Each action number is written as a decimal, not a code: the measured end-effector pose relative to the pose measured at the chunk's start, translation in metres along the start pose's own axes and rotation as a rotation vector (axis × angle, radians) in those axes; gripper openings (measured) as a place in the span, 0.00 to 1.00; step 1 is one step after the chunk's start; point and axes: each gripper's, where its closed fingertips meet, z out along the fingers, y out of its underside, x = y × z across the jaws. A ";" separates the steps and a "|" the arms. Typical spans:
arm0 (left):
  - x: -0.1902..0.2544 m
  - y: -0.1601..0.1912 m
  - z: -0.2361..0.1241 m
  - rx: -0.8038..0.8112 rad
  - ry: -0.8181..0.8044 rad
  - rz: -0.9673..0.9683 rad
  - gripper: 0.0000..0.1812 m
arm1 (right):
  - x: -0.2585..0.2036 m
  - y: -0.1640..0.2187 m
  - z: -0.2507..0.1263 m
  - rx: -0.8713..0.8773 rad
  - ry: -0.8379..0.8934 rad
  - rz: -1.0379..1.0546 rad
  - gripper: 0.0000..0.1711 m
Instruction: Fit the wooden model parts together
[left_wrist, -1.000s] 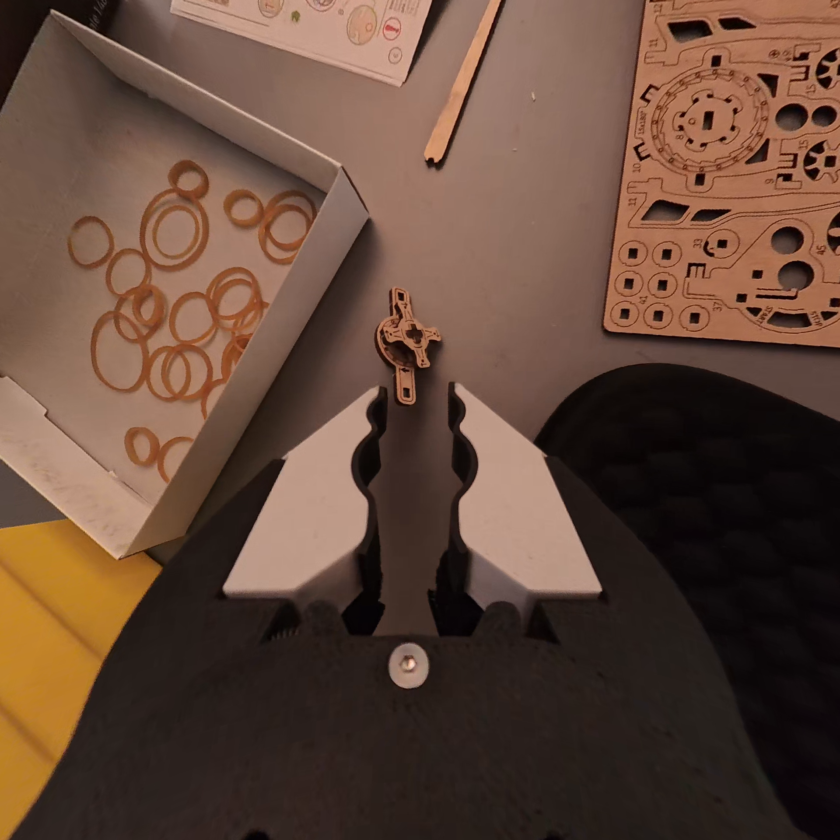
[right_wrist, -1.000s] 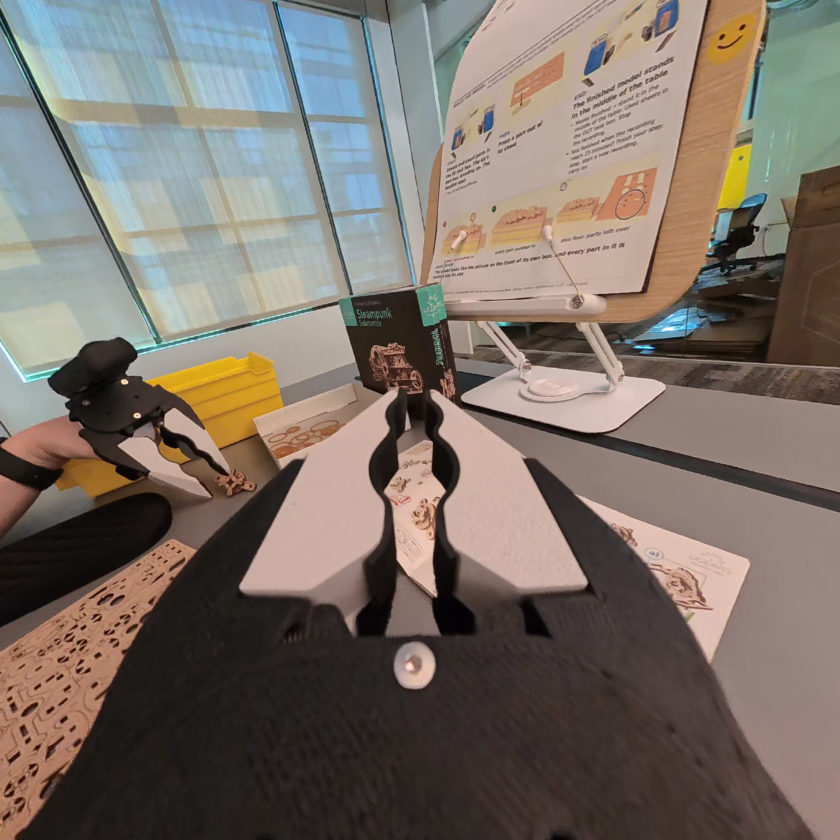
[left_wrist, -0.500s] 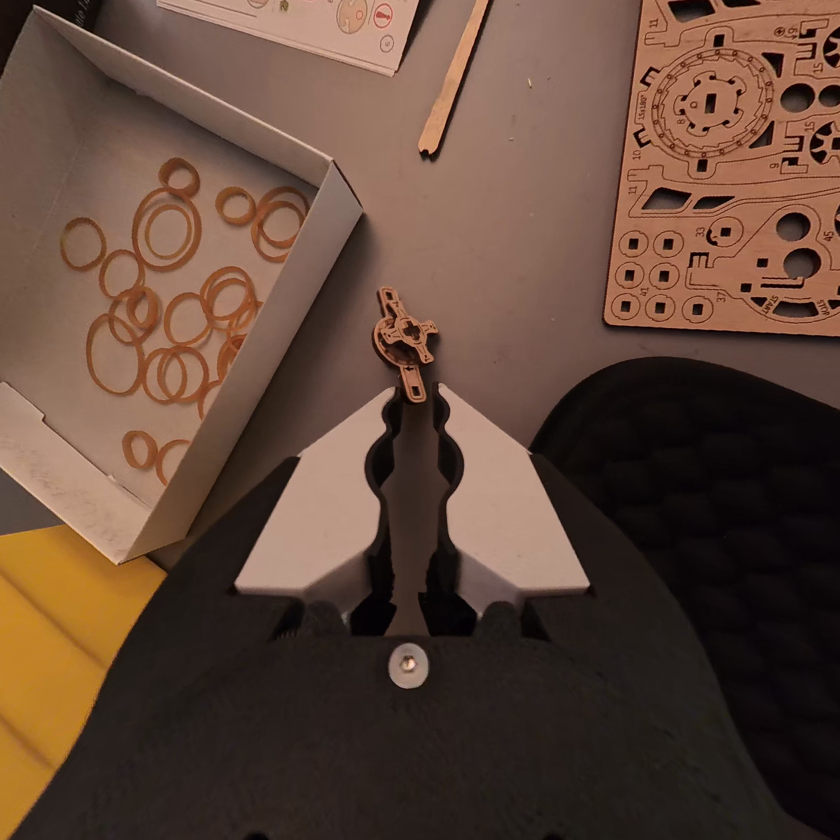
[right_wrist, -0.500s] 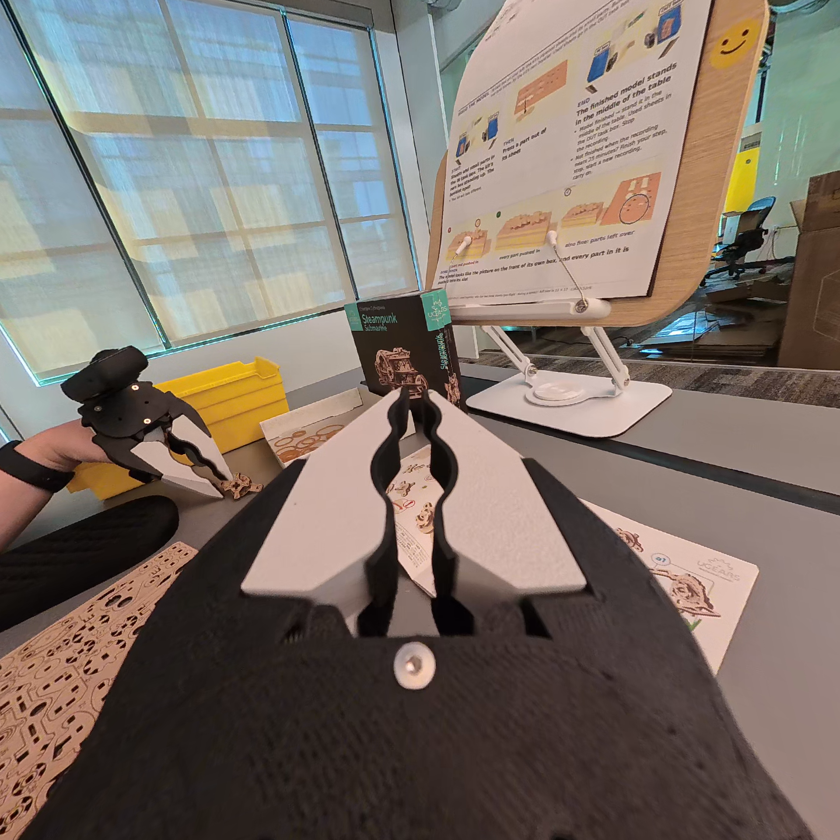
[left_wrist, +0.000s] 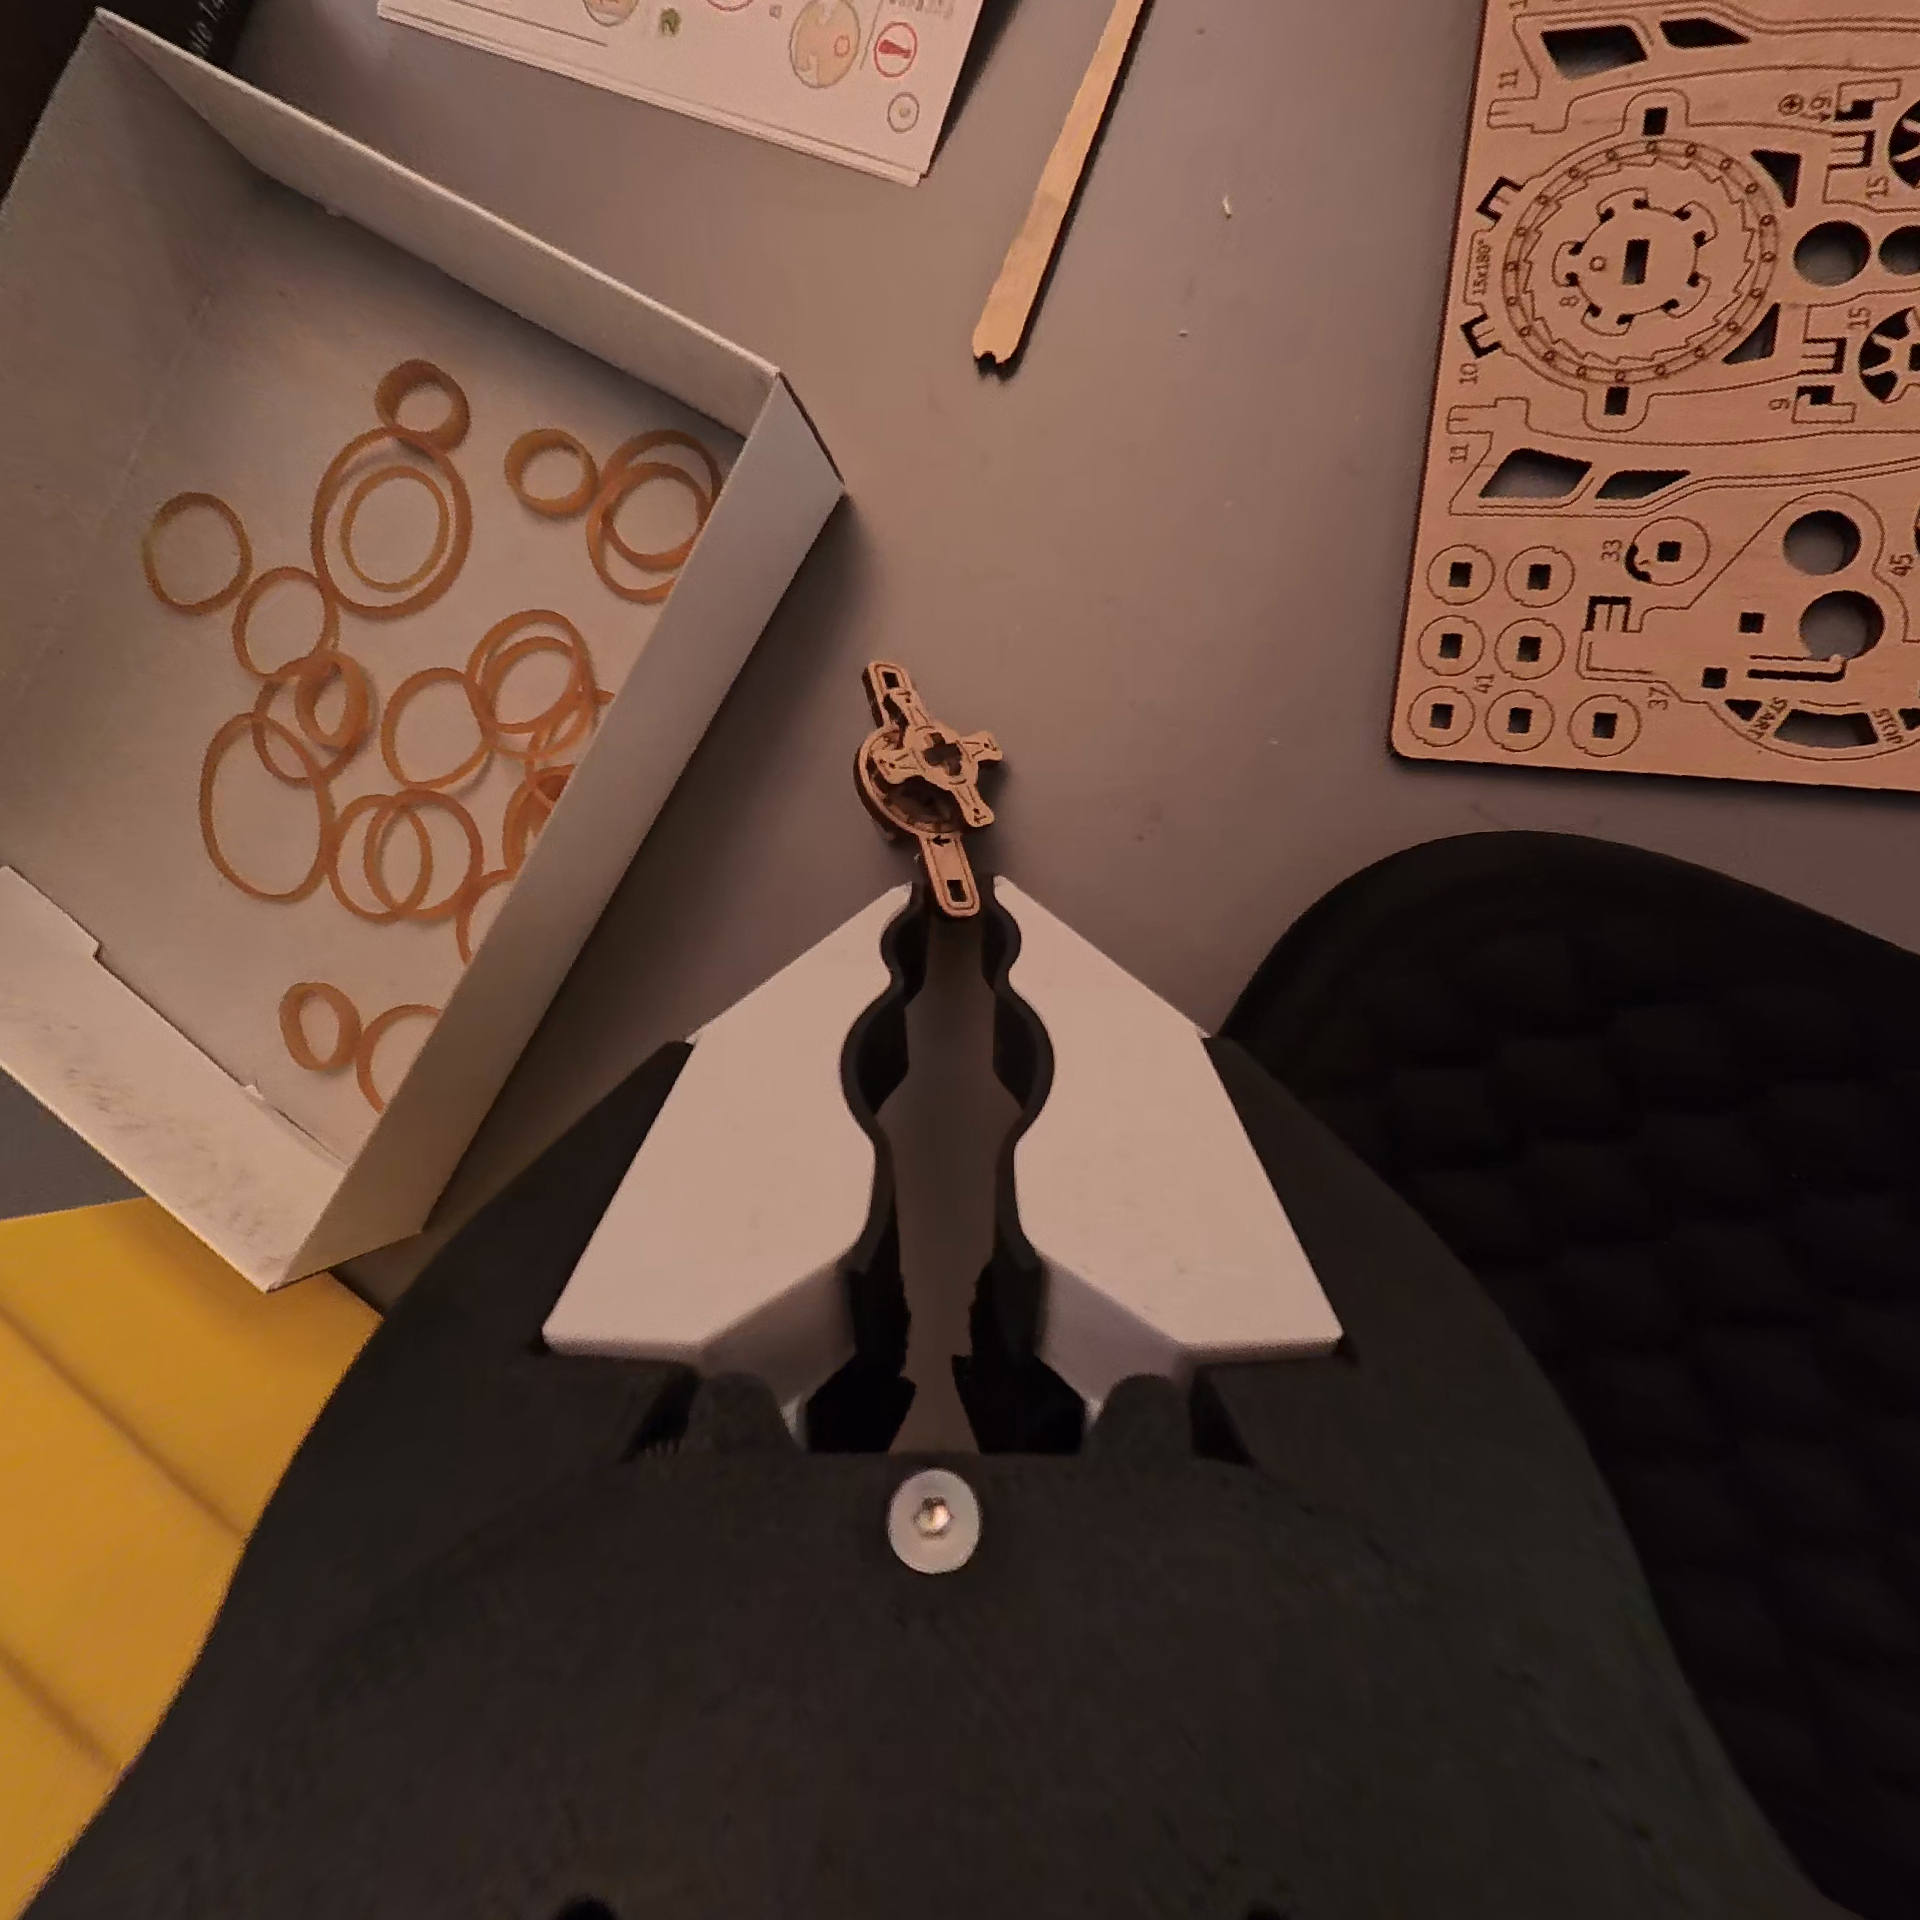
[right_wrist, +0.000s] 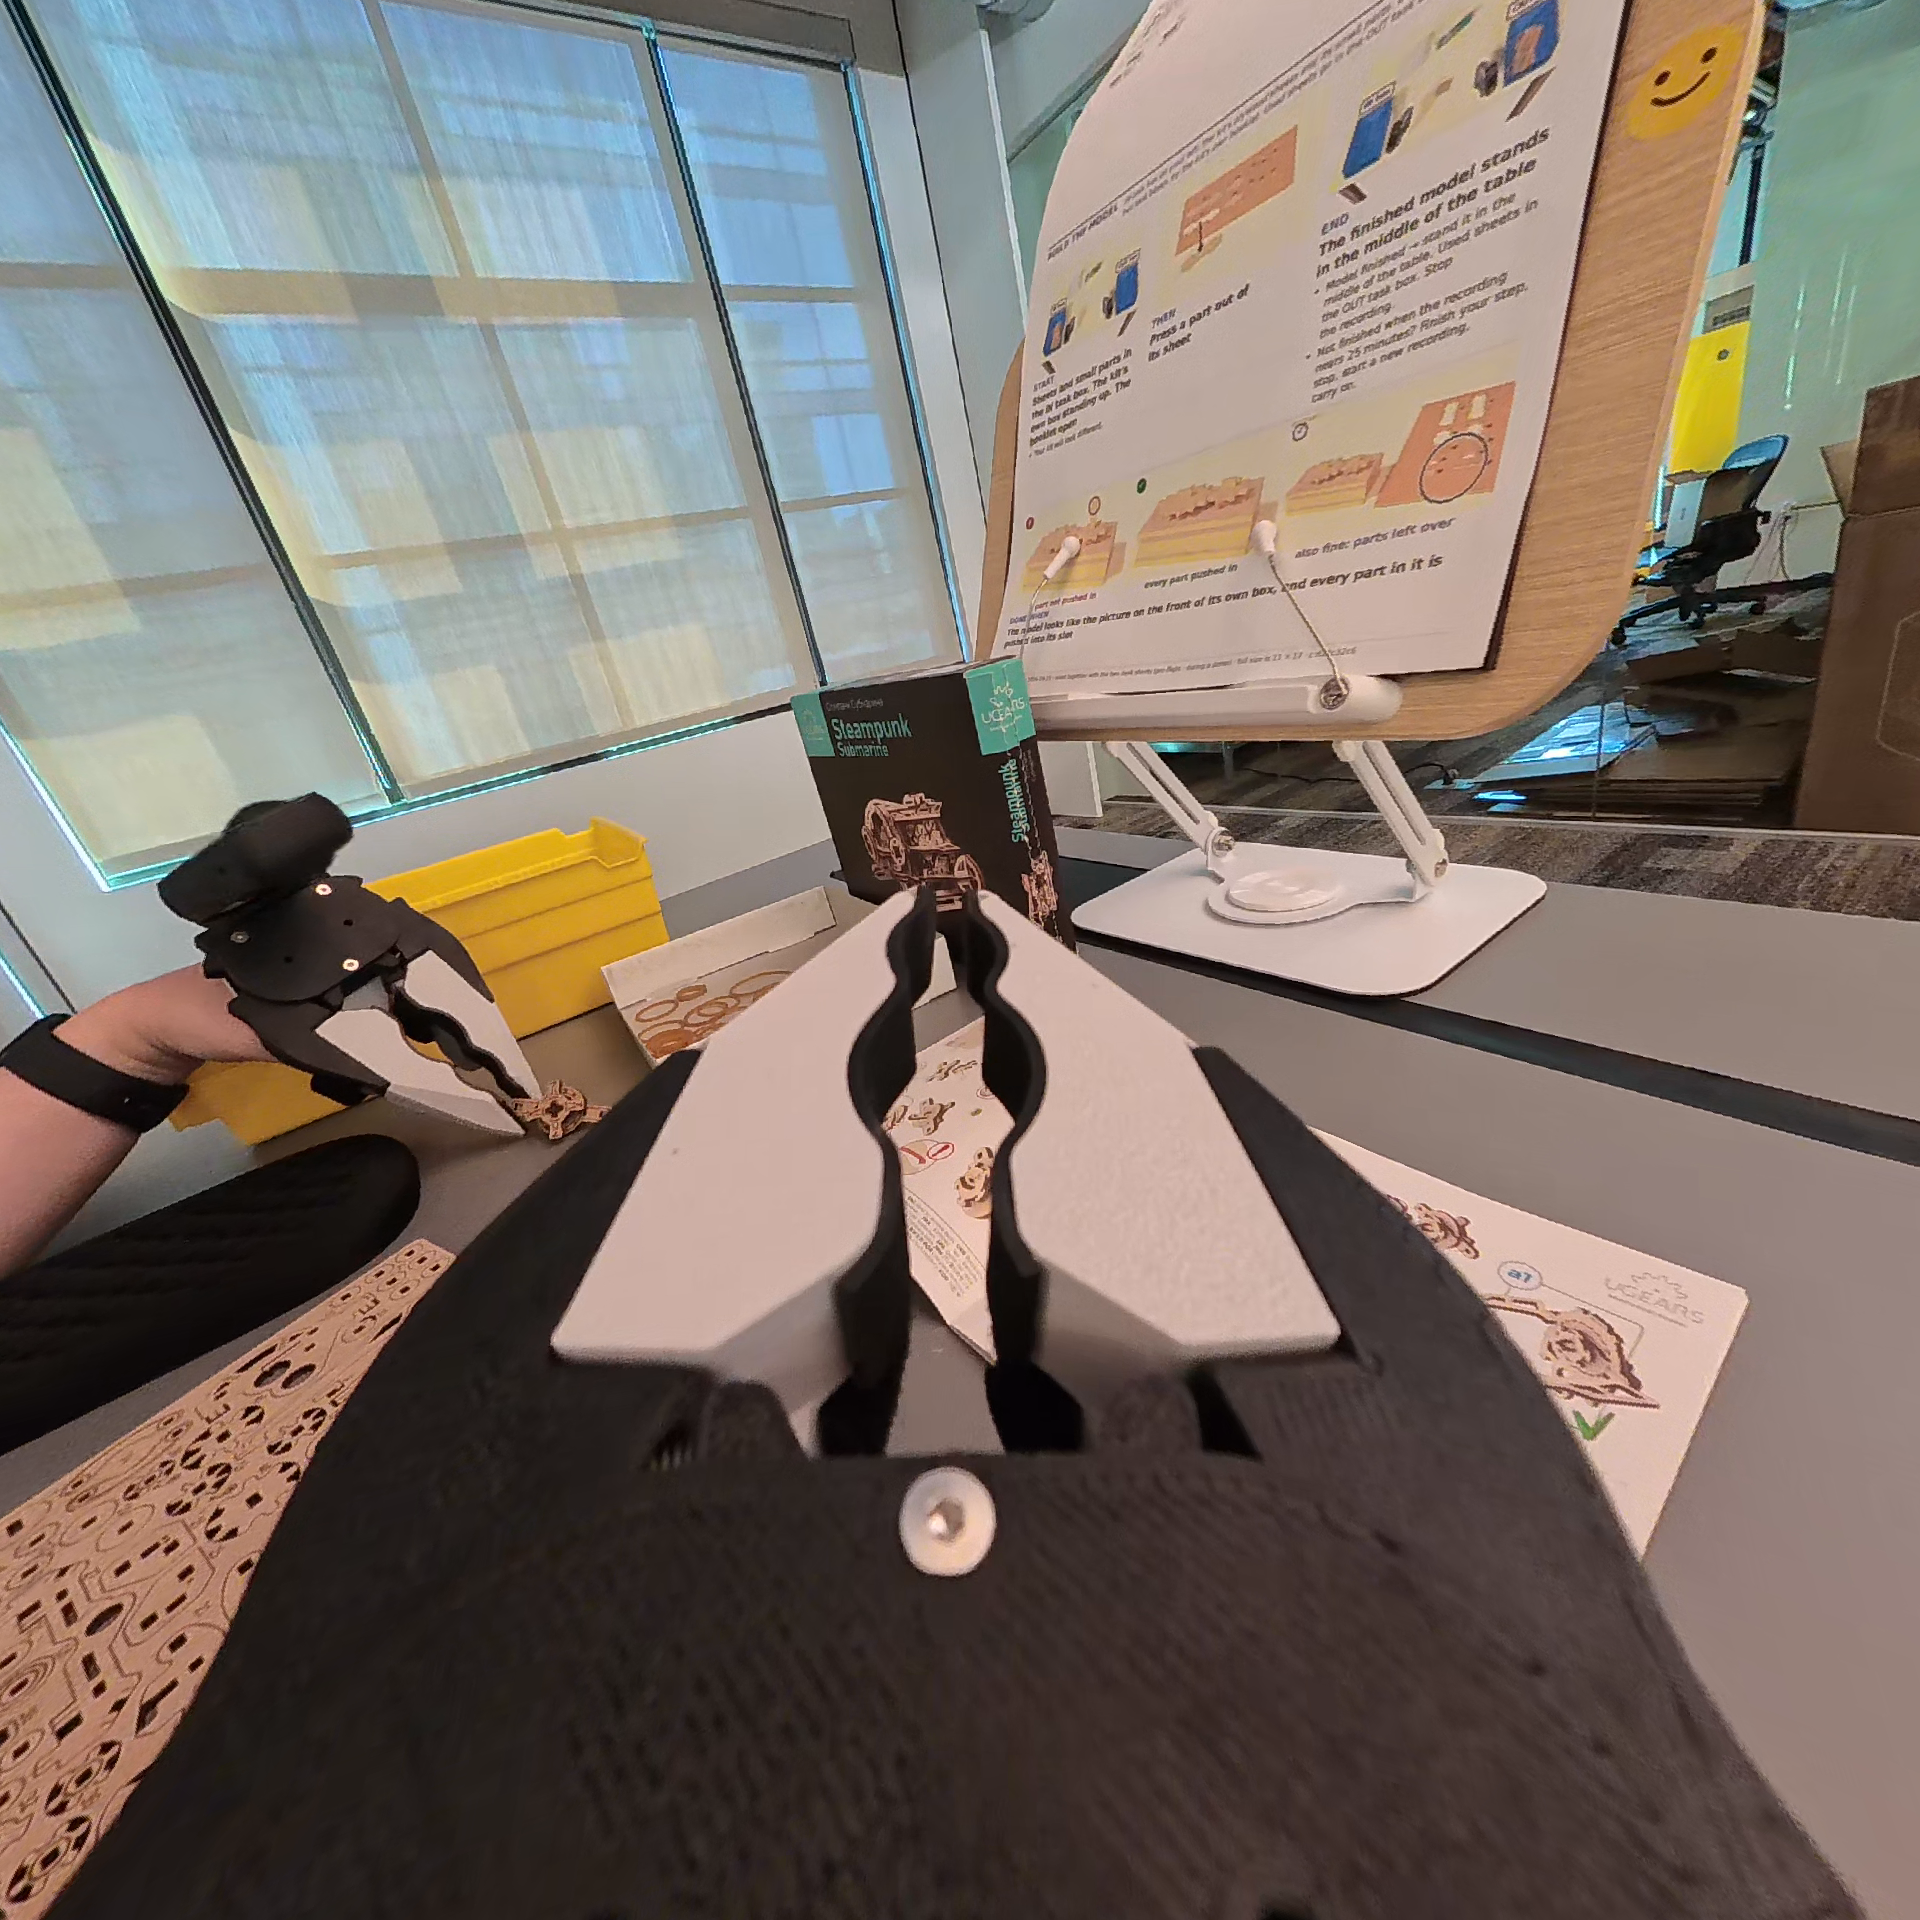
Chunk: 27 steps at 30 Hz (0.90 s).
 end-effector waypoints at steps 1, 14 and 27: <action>0.000 0.000 0.000 -0.003 -0.002 0.000 0.04 | 0.000 0.000 0.000 0.001 -0.001 0.001 0.02; 0.014 -0.030 -0.012 0.149 0.059 0.026 0.00 | -0.005 0.003 0.002 -0.015 -0.019 -0.002 0.02; 0.015 -0.064 -0.024 0.338 0.238 -0.265 0.00 | -0.009 0.007 0.005 -0.037 -0.038 -0.007 0.02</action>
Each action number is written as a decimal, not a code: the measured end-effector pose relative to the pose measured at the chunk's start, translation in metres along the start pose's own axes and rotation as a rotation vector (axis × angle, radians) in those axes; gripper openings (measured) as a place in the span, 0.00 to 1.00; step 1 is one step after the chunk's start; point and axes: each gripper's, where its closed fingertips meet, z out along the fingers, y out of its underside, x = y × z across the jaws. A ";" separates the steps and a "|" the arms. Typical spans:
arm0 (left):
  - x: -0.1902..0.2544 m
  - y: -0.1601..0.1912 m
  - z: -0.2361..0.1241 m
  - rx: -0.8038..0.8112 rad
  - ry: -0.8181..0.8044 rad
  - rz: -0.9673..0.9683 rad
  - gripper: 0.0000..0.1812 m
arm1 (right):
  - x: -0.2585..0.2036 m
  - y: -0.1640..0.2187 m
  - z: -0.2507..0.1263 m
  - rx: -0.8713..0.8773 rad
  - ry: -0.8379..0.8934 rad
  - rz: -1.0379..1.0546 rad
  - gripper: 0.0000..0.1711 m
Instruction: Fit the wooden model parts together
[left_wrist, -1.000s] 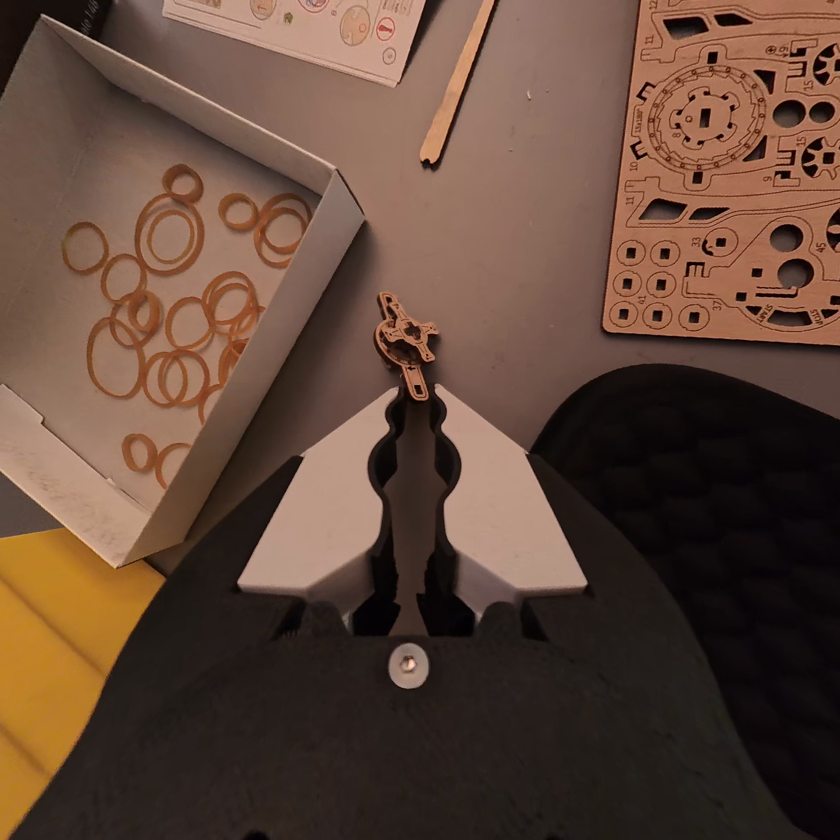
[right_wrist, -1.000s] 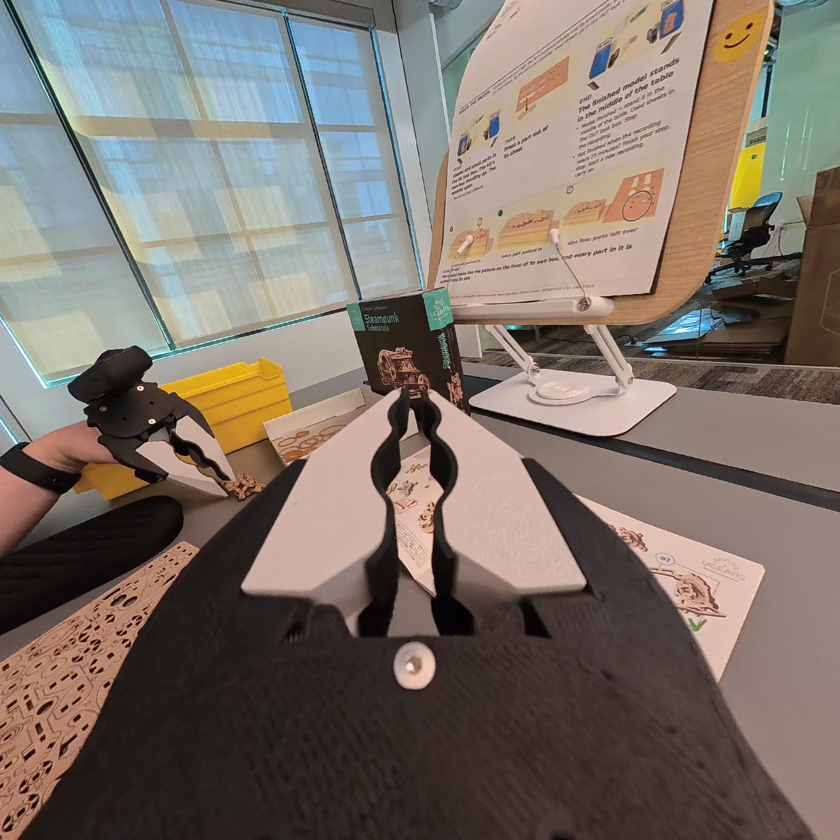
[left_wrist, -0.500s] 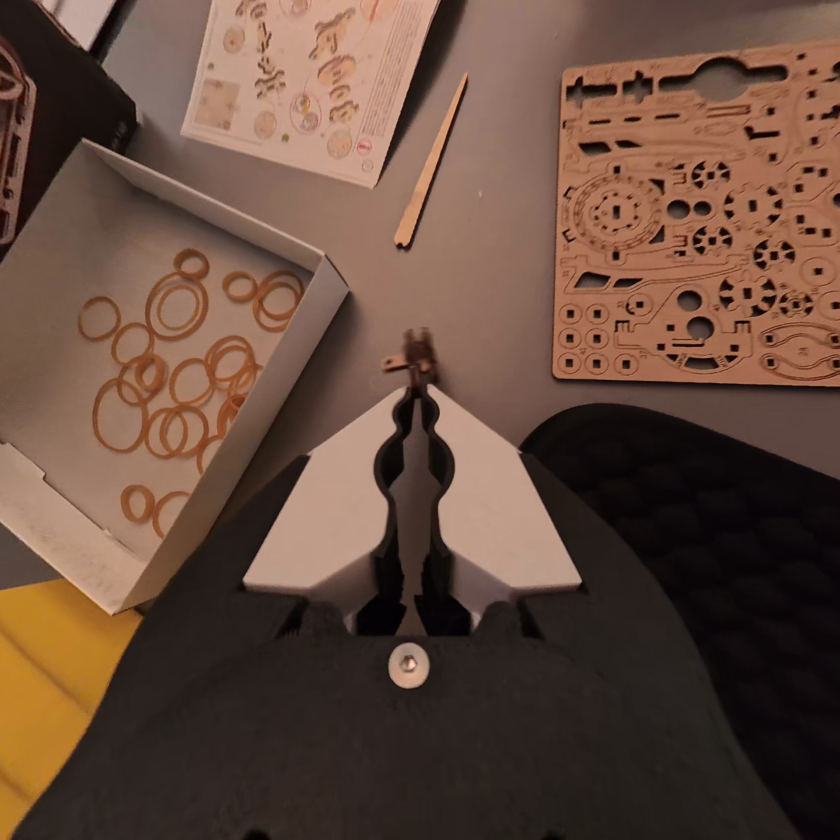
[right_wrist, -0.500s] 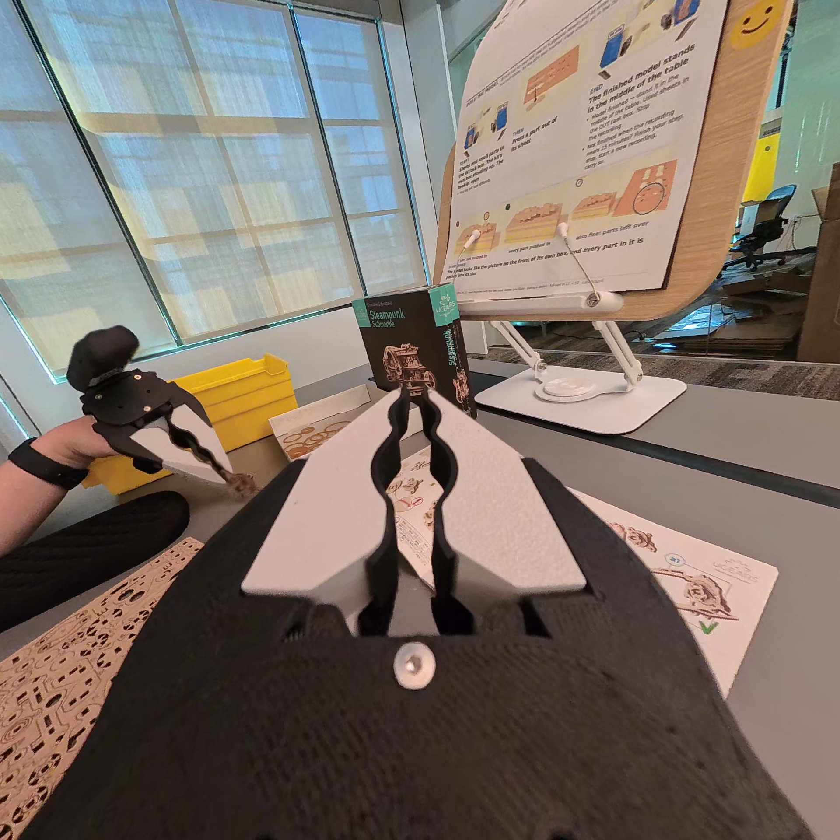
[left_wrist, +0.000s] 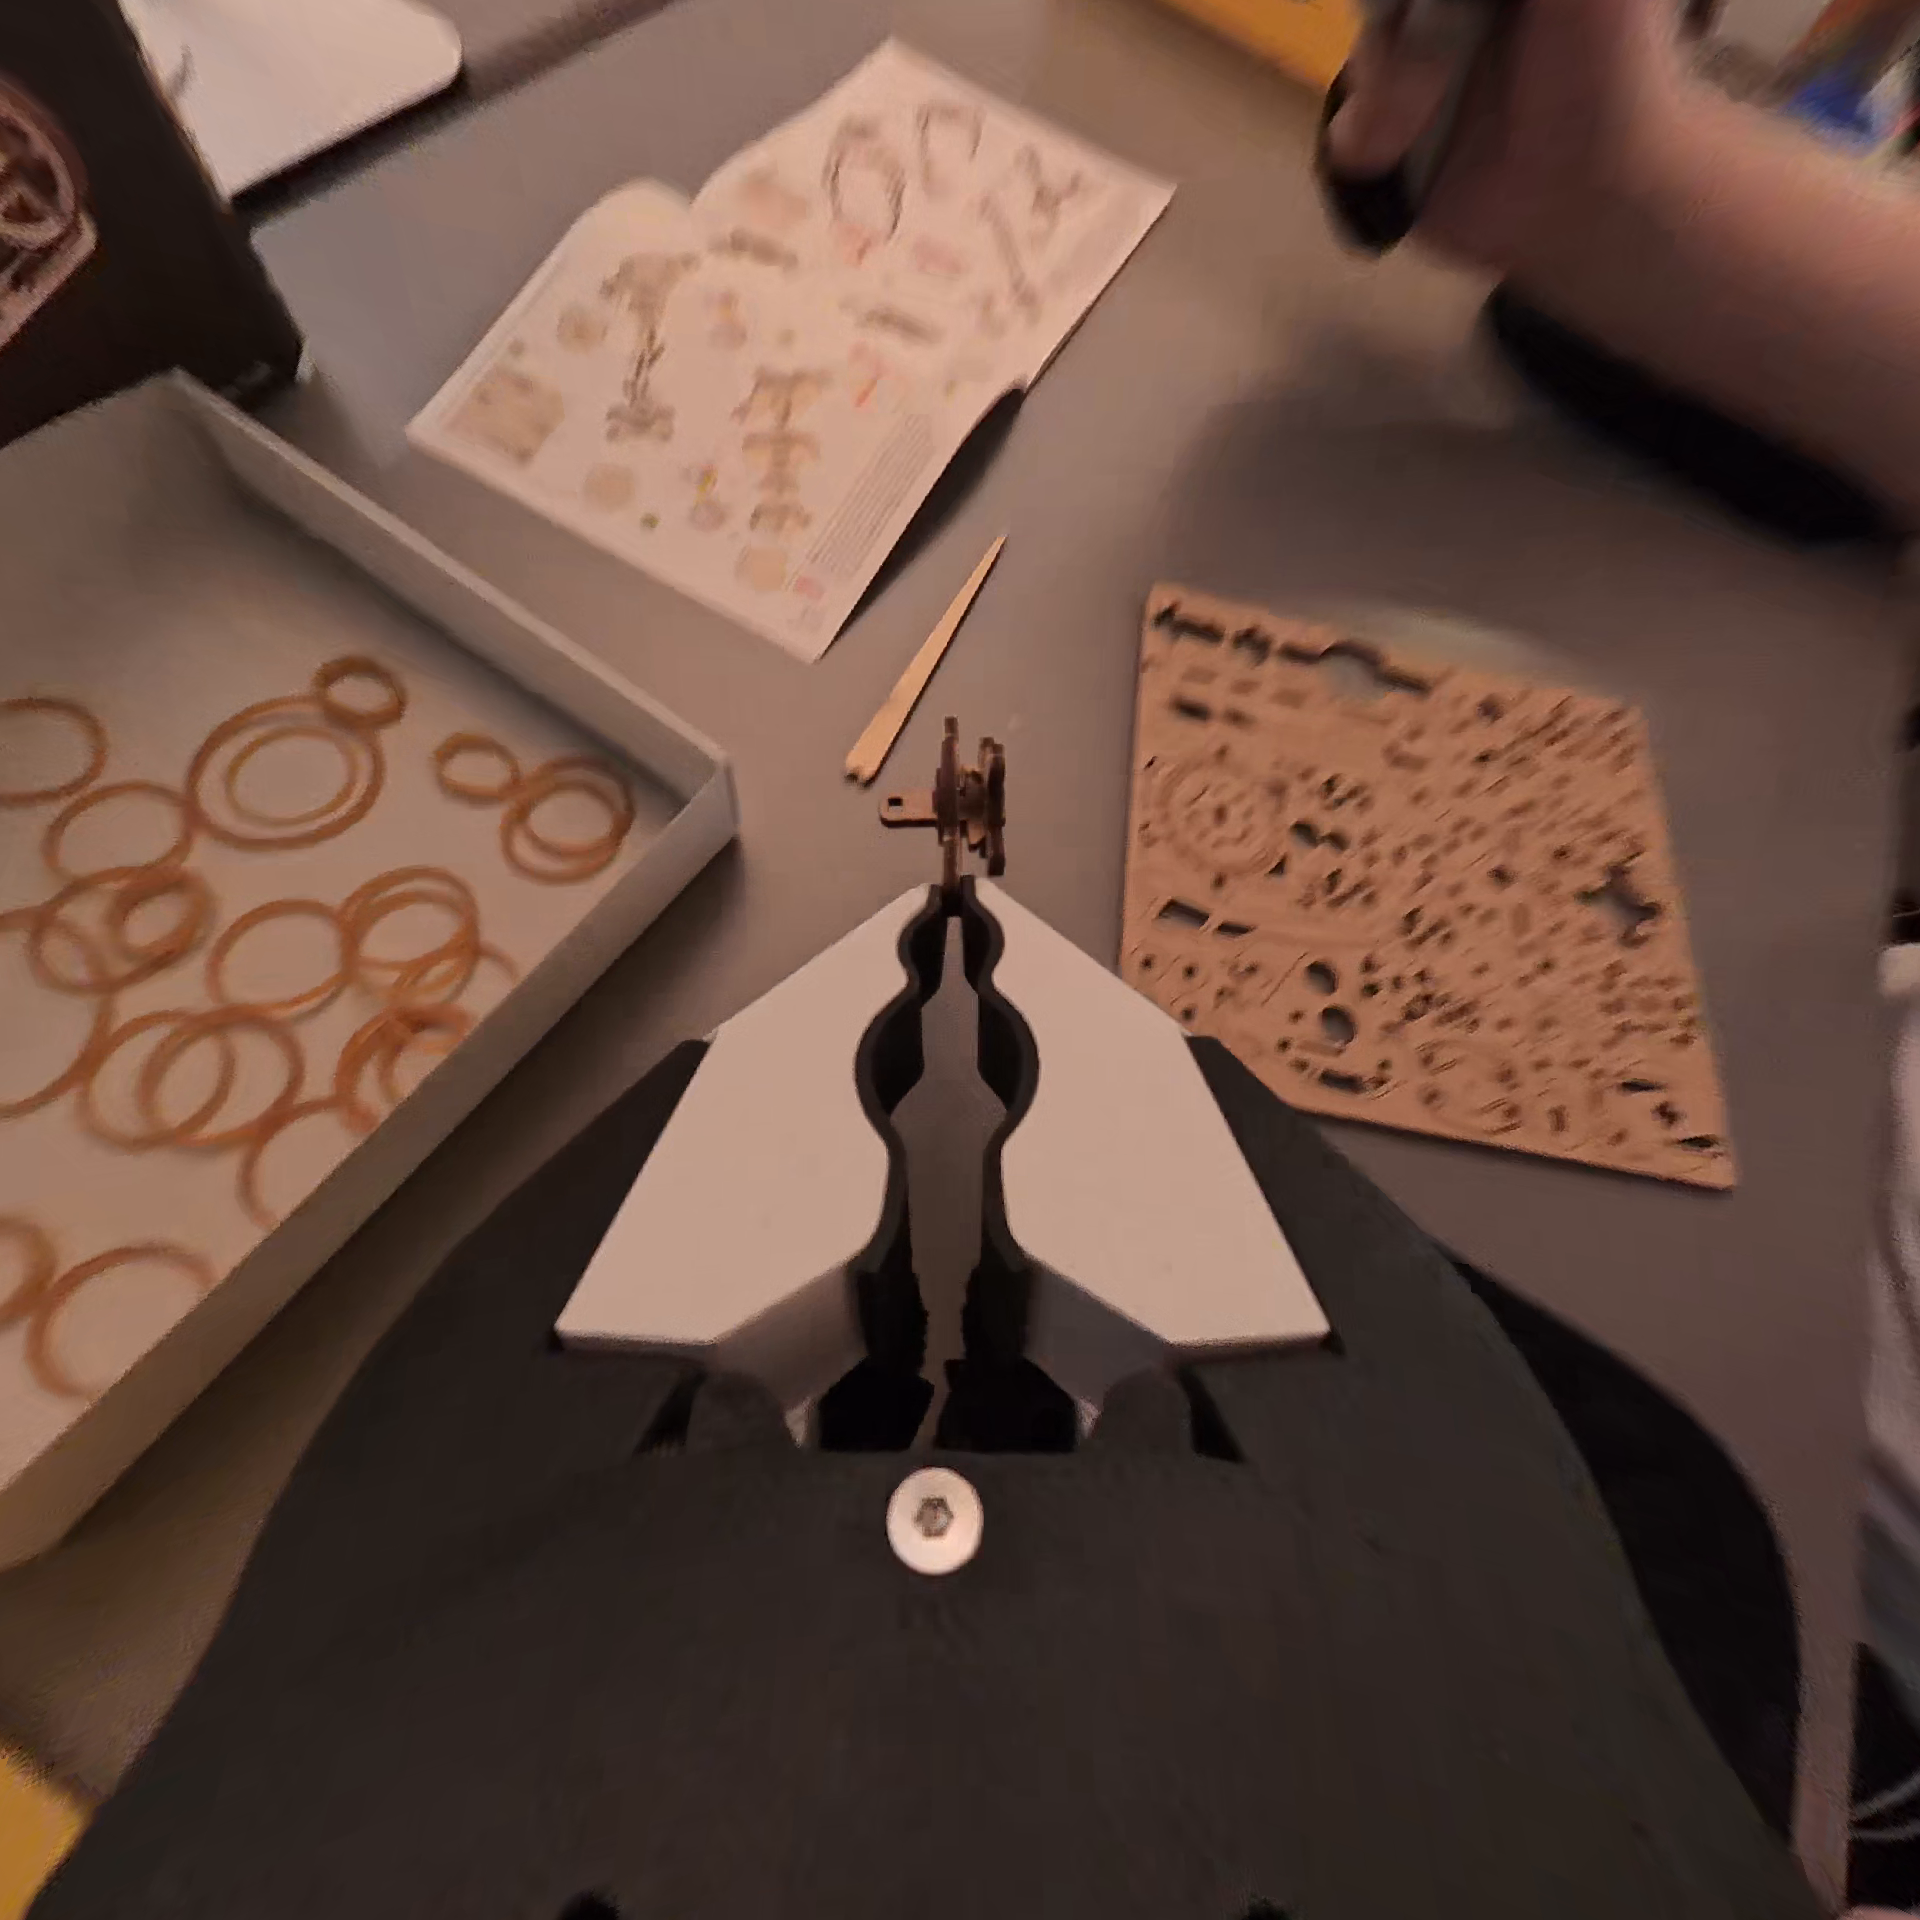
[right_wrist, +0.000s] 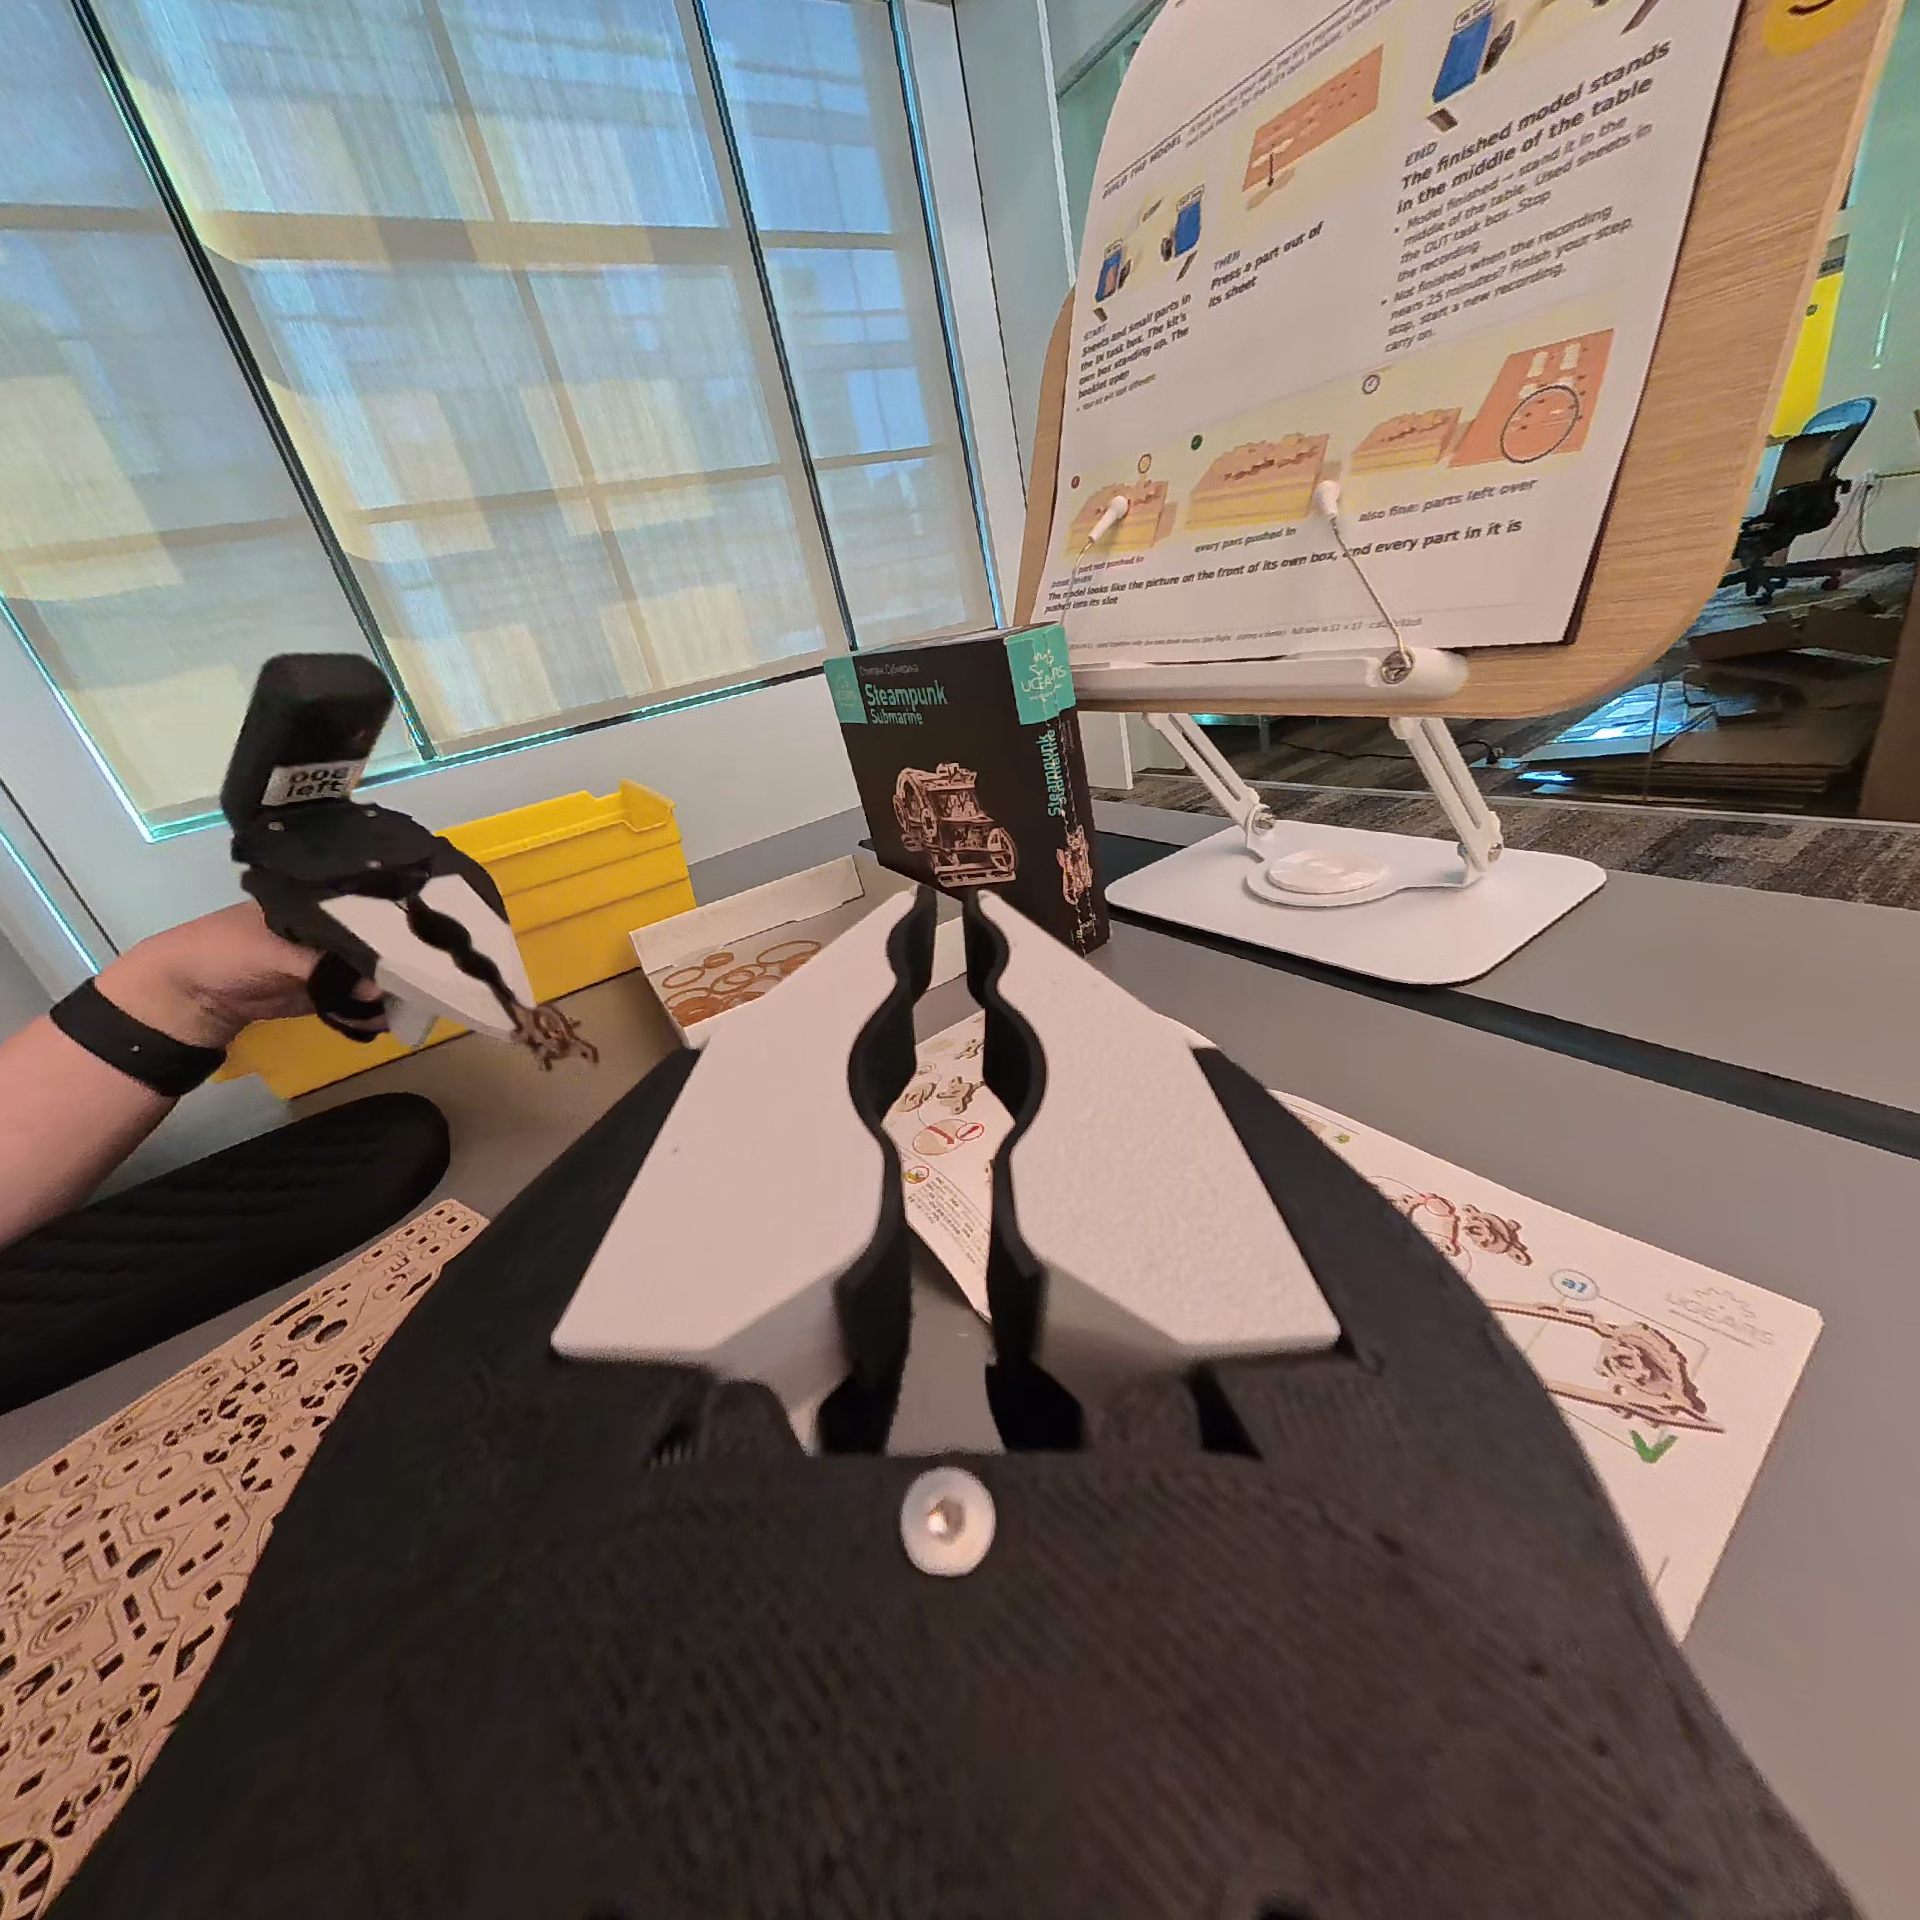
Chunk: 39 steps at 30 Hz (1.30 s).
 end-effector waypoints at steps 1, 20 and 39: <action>0.006 -0.008 -0.001 0.047 0.036 -0.010 0.00 | 0.000 0.000 0.000 -0.001 -0.001 0.000 0.02; 0.042 -0.077 -0.046 0.500 0.560 -0.355 0.00 | -0.003 0.002 0.002 -0.013 -0.012 -0.003 0.02; 0.020 -0.058 -0.031 0.389 0.444 -0.456 0.00 | -0.005 0.004 0.003 -0.022 -0.020 -0.006 0.02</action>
